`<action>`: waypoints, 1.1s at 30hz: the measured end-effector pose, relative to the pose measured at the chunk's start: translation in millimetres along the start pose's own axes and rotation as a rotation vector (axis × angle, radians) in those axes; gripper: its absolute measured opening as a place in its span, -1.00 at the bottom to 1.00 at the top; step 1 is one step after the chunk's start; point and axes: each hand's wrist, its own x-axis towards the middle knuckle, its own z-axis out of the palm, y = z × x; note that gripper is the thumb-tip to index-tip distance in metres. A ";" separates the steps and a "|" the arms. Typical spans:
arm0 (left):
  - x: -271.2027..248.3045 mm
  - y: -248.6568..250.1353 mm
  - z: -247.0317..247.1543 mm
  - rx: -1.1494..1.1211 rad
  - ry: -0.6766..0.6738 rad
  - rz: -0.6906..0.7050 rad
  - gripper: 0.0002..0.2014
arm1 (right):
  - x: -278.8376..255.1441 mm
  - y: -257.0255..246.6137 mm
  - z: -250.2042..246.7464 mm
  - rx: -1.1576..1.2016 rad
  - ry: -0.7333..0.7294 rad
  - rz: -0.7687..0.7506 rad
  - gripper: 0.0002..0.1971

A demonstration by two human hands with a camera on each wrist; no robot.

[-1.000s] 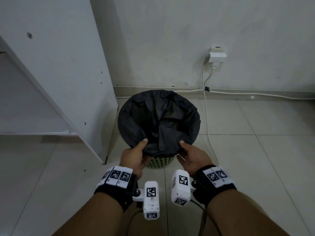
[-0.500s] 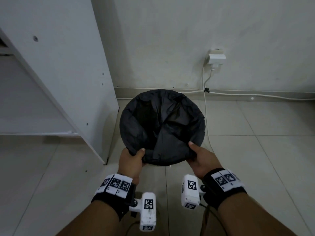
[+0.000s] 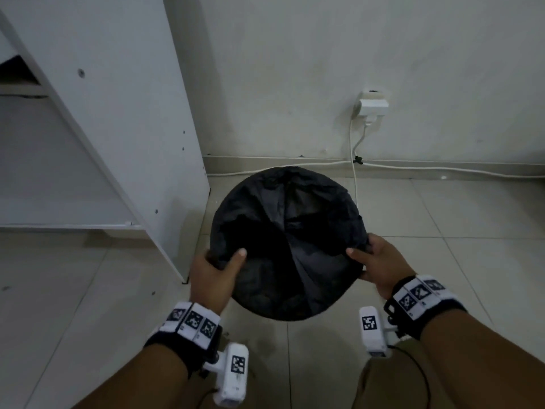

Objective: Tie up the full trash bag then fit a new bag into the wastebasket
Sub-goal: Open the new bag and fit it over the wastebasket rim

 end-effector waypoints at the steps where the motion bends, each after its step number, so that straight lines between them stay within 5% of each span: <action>1: 6.7 11.5 -6.6 0.035 0.012 0.066 -0.41 | 3.9 -3.6 -4.0 -0.066 -0.018 -0.028 -0.73; 4: 26.1 37.1 -19.8 0.153 -0.074 0.226 -0.59 | 17.7 -17.1 -6.0 -0.248 -0.047 -0.130 -0.77; 8: 37.2 34.4 -33.8 0.291 -0.064 0.231 -0.55 | 27.1 -33.9 6.4 -0.521 0.036 -0.261 -0.76; 11: 32.2 22.4 -44.6 0.365 -0.153 0.348 -0.68 | 15.5 -40.7 29.9 -0.707 0.326 -0.338 -0.63; 14: 23.5 12.3 -51.4 0.374 -0.165 0.365 -0.67 | -27.3 -47.8 71.9 -0.489 0.658 -0.428 -0.62; 18: 7.4 6.7 -55.4 0.352 -0.147 0.312 -0.61 | -49.4 -24.4 135.0 -0.155 0.432 -0.156 -0.58; 25: -2.9 -0.7 -75.3 0.300 -0.157 0.252 -0.60 | 37.2 19.9 171.3 0.243 0.039 0.359 -0.13; 29: -6.4 -6.4 -78.9 0.302 -0.155 0.206 -0.59 | 96.3 68.0 163.7 0.273 0.018 0.320 -0.24; 33: -4.4 -4.4 -75.6 0.289 -0.144 0.210 -0.61 | 148.2 112.7 150.6 0.390 0.016 0.340 -0.03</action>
